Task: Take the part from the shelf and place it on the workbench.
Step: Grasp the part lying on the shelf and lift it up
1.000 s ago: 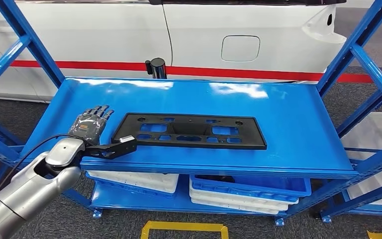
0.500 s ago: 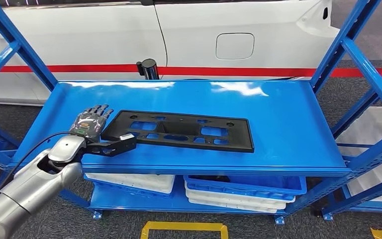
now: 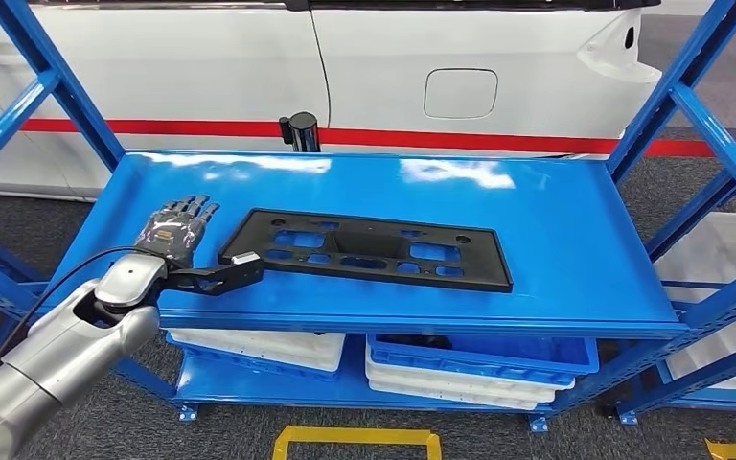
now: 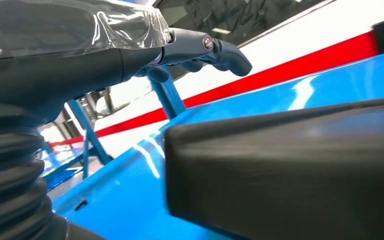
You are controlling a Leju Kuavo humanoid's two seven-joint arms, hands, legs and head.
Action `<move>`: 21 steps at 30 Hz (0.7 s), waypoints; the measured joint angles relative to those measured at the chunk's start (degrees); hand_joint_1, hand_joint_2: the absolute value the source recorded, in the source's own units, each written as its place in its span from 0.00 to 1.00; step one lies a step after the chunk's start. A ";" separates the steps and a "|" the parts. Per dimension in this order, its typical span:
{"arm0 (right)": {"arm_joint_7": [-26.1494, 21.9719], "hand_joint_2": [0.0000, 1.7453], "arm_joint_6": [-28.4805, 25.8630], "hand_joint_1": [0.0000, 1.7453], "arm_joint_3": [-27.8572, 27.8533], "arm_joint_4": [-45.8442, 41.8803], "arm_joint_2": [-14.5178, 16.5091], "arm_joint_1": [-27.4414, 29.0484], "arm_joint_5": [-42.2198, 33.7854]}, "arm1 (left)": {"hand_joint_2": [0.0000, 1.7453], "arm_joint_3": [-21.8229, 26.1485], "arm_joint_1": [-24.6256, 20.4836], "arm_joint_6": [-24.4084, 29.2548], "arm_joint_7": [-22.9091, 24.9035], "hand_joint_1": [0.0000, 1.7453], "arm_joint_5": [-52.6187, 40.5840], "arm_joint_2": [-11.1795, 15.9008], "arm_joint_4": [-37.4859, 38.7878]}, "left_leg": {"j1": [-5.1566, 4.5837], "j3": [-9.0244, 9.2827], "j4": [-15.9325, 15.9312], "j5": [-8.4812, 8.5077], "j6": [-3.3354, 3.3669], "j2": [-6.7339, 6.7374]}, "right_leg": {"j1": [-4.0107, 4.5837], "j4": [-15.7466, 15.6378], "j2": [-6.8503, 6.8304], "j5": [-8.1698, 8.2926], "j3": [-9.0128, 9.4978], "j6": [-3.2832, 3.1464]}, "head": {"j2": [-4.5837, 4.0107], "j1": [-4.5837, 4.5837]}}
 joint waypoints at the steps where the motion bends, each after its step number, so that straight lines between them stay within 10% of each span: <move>1: 0.00 0.00 0.01 0.00 0.01 0.00 0.01 0.02 0.00 | 1.00 -0.02 0.01 0.00 0.00 0.00 -0.01 -0.03 0.04 | -0.04 -0.02 0.00 0.01 0.10 0.04 | 0.00 2.20 0.00 -1.11 -1.03 0.05 | 0.00 0.01; 4: 0.01 0.00 0.02 0.00 0.06 0.01 0.00 0.15 0.00 | 1.00 -0.36 0.00 0.00 0.00 0.00 -0.32 -0.44 0.32 | -0.21 0.06 0.04 -0.05 0.25 0.03 | -0.02 6.78 -0.01 -1.85 -3.01 0.17 | 0.00 0.06; 7: 0.01 0.00 0.01 0.00 0.08 0.02 -0.04 0.09 0.02 | 1.00 -0.60 -0.05 0.01 -0.14 0.00 -0.62 -0.83 0.51 | -0.49 -0.01 0.24 -0.26 -0.20 -0.14 | 0.04 -2.95 0.02 2.36 1.55 -0.27 | 0.00 0.05; 11: 0.02 0.00 0.01 0.00 0.09 0.02 -0.02 0.10 0.09 | 1.00 -0.86 -0.13 0.32 -0.86 0.00 -1.31 -1.22 0.56 | -0.37 -0.56 0.74 -0.73 -1.29 -0.14 | 0.24 -4.27 0.03 2.82 1.82 -1.37 | 0.00 0.02; 17: 0.03 0.00 0.00 0.00 0.08 0.02 -0.04 0.04 0.17 | 1.00 -1.93 -0.27 0.36 -1.67 0.00 -3.01 -2.34 0.46 | 0.12 -8.74 18.16 -7.97 -2.55 -0.08 | 0.04 -4.41 0.03 3.03 1.73 -2.16 | 0.01 -0.21; 21: 0.03 0.00 0.00 0.00 0.08 0.01 -0.02 0.01 0.17 | 1.00 -2.44 -0.65 0.11 -1.74 0.00 -3.55 -3.13 0.02 | 0.17 -2.85 5.12 -1.30 -2.24 -0.05 | 0.14 -4.35 0.07 2.87 1.94 -1.80 | -0.01 -0.21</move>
